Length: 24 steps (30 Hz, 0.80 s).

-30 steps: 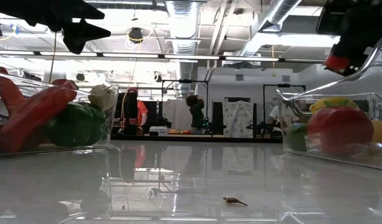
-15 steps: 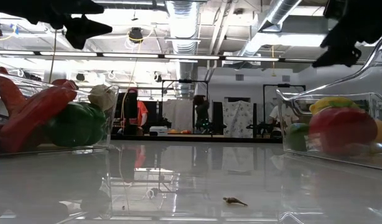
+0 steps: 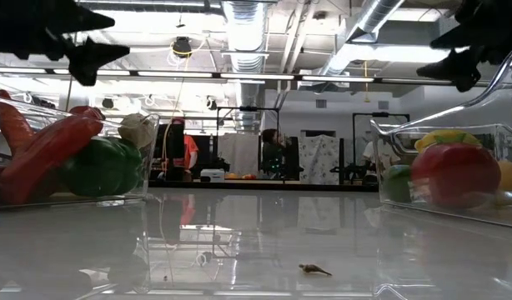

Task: Sort produce into baskets
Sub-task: Return to Home Position

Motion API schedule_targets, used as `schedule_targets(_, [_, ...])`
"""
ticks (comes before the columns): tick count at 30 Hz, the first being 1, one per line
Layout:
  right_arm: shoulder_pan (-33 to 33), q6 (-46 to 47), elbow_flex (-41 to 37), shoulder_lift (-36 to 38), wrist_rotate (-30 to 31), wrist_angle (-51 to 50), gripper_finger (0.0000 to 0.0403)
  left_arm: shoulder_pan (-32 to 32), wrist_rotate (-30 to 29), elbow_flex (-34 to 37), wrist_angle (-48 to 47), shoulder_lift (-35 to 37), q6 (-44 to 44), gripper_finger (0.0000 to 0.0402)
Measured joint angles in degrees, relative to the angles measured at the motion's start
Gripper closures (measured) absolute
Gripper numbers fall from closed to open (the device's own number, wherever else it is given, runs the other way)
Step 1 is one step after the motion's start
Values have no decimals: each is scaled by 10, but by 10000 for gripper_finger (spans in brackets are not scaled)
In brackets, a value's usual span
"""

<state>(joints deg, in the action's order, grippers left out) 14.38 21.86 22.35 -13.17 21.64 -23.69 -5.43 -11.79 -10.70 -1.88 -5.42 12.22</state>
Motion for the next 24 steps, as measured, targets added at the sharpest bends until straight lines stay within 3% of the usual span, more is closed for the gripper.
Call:
schedule_targets(6, [-64, -23, -31, 48, -21, 22, 97, 0, -5, 34, -14, 55, 5, 141])
schedule_targets(15, [-146, -46, -119, 73, -23, 212, 97, 0, 38, 36, -13, 48, -39, 141])
schedule_targets(24, [-175, -72, -164, 73, -65, 263, 97, 0, 54, 63, -15, 53, -50, 141])
